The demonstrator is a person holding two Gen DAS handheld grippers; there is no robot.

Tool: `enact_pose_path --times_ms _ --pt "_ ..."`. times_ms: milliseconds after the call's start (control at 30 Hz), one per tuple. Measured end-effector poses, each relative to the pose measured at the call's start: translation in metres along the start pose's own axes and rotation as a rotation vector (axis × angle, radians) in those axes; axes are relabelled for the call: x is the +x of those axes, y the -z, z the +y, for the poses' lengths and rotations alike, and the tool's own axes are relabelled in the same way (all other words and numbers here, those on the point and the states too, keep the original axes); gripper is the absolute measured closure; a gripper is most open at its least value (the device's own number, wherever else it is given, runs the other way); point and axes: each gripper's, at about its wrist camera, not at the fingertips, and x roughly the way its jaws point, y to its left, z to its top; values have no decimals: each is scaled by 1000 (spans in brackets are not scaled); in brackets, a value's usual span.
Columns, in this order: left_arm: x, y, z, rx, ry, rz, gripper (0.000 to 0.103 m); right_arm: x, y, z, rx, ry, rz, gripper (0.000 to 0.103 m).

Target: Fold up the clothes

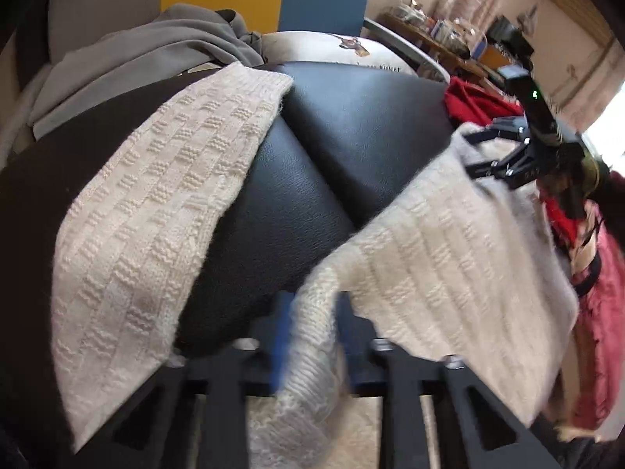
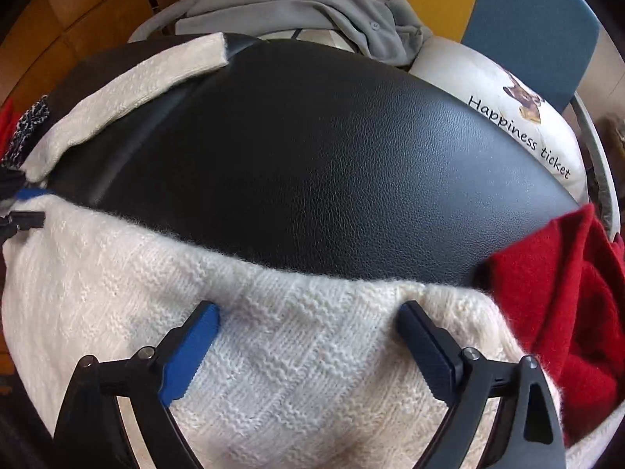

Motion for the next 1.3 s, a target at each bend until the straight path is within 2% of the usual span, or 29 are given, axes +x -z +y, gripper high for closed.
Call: enact_pose_path --times_ms 33,67,100,133,167,233,300,367,400,500,600,667,733,800,833,900,967,1000,1033,1067,1233,1300 --pt "-2 -2 0 -18 -8 -13 90 -3 -1 1 16 -10 -1 30" --pt "-6 -4 2 -42 -19 -36 92 -8 -2 4 11 -18 -16 61" --pt "-11 -6 5 -67 -29 -62 93 -13 -3 8 7 -18 -28 76" --pt "-19 -11 8 -93 -53 -106 100 -17 -3 12 4 -3 -35 80" --pt "-29 -17 12 -120 -69 -154 103 -23 -4 17 1 12 -49 81" --pt "-66 -19 16 -163 -84 -294 103 -44 -1 26 3 39 -116 81" --pt "-107 -15 18 -166 -82 -423 103 -79 13 37 37 22 -233 81" --pt "-129 0 13 -127 -91 -456 103 -111 43 52 64 -23 -337 81" --pt "-133 8 12 -116 -80 -450 103 -123 61 60 75 -47 -378 81" --pt "-123 48 2 -81 -62 -370 103 -133 130 82 95 -121 -422 81" --pt "-101 86 -9 -73 -53 -271 103 -113 197 112 92 -161 -339 81" --pt "-91 104 -16 -91 -15 -225 103 -96 235 128 116 -169 -292 81" --pt "-91 113 -28 -100 14 -219 103 -96 260 129 184 -198 -341 80" --pt "-98 107 -40 -84 29 -245 102 -95 271 122 254 -225 -369 80" --pt "-105 100 -46 -73 42 -269 101 -95 272 124 235 -211 -377 79" --pt "-116 84 -60 -44 88 -305 83 -95 275 129 198 -183 -392 77" --pt "-115 63 -73 -1 166 -295 13 -95 278 133 160 -155 -408 76" --pt "-110 54 -81 21 209 -273 6 -95 279 135 148 -146 -417 75" --pt "-102 45 -91 49 245 -243 8 -95 282 135 152 -148 -431 75" --pt "-91 37 -101 84 249 -207 8 -93 287 140 160 -151 -449 75" --pt "-30 17 -138 324 145 -27 13 -87 302 148 183 -173 -522 75" --pt "-4 15 -137 371 171 61 12 -85 305 147 188 -183 -548 75"
